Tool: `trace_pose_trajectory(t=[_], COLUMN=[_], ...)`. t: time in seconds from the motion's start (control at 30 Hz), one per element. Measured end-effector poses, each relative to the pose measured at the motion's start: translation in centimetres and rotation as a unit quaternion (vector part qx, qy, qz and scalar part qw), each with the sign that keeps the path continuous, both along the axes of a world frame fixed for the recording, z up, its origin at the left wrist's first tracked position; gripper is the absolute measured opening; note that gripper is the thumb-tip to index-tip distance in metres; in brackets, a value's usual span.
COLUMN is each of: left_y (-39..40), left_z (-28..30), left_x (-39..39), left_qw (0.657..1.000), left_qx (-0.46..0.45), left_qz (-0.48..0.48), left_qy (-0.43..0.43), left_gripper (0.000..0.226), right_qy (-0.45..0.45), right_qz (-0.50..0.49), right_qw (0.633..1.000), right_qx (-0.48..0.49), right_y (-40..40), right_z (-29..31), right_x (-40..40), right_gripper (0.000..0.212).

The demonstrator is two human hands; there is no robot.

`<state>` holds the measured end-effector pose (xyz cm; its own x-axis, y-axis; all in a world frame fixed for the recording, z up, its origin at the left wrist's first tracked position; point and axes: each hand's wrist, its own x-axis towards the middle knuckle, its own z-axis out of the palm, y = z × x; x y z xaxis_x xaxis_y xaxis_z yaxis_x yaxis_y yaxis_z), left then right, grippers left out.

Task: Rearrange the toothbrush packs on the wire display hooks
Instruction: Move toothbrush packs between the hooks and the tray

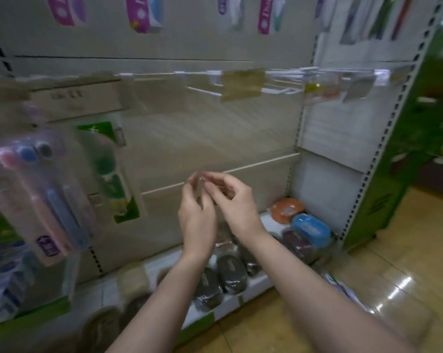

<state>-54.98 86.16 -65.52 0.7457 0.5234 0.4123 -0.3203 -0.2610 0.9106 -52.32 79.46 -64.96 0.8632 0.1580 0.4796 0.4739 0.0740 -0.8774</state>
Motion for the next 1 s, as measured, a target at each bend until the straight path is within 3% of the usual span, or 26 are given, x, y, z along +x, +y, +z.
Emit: trace_pose_trajectory(t=[0.23,0.43,0.53,0.67,0.8,0.93,1.0], left_y=[-7.7,-17.2,-22.0,-28.4,-33.7,-37.8,-39.6], left_z=[-2.6,-7.0,-10.6,-17.4,-24.8,-31.9,-35.5], left_x=[2.5,4.9,6.5,9.1,9.8,10.0,10.1], left_qw=[0.990,0.965,0.942,0.919,0.878,0.826,0.815], left_qx=[0.008,0.010,-0.029,-0.051,-0.167,-0.237,-0.219], left_qz=[-0.134,-0.206,-0.252,-0.251,-0.217,-0.165,-0.136], left_qy=[0.039,0.164,0.220,0.300,0.393,0.484,0.519], left_gripper=[0.025,0.019,0.016,0.020,0.015,0.009,0.016], right_qy=[0.059,0.151,0.218,0.314,0.442,0.486,0.483], right_qz=[-0.057,-0.083,-0.084,-0.113,-0.086,-0.110,-0.117], right_qw=[0.992,0.977,0.967,0.937,0.884,0.848,0.834], right_qx=[-0.093,-0.126,-0.098,-0.099,-0.124,-0.184,-0.240], right_y=[-10.4,-21.3,-26.7,-33.5,-39.2,-42.7,-43.6], right_z=[-1.1,-6.7,-10.6,-16.7,-23.2,-30.6,-35.2], right_x=[0.5,2.5,3.9,5.1,6.3,7.0,6.6], right_gripper=[0.022,0.024,0.022,0.019,0.020,0.018,0.018])
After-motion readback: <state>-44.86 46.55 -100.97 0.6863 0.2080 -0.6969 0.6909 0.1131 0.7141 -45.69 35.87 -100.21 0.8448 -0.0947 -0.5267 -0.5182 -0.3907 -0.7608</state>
